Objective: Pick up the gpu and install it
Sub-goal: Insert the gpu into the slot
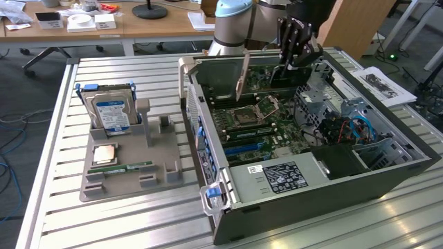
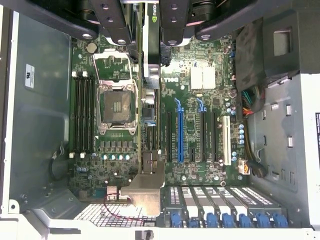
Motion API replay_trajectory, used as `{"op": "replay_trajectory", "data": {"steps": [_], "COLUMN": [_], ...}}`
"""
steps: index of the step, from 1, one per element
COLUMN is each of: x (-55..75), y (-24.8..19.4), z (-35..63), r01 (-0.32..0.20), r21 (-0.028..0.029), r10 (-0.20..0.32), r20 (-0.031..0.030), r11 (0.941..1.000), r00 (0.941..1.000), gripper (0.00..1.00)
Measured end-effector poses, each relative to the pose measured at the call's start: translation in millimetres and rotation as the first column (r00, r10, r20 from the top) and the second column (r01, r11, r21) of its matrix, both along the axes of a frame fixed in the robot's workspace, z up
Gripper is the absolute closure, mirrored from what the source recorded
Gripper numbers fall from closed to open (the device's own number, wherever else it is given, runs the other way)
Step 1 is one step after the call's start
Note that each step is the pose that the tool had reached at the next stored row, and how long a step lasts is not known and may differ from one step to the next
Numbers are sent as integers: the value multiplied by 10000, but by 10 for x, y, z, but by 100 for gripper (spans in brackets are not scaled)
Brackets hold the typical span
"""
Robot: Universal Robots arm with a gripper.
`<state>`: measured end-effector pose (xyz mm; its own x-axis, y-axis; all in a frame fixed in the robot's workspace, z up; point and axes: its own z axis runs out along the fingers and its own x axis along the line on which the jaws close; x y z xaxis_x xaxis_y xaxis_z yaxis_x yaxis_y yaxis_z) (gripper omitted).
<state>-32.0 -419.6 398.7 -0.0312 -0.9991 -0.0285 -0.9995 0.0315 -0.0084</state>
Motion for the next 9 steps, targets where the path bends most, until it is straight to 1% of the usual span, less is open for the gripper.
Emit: {"op": "replay_trajectory", "data": {"steps": [4, 9], "x": [-17, -33], "y": [0, 0], "z": [-24, -93], "r01": [0, 0], "r21": [1, -1], "r10": [0, 0], "r20": [21, 47], "r11": [10000, 10000], "r00": [10000, 10000], "gripper": [73, 73]}}
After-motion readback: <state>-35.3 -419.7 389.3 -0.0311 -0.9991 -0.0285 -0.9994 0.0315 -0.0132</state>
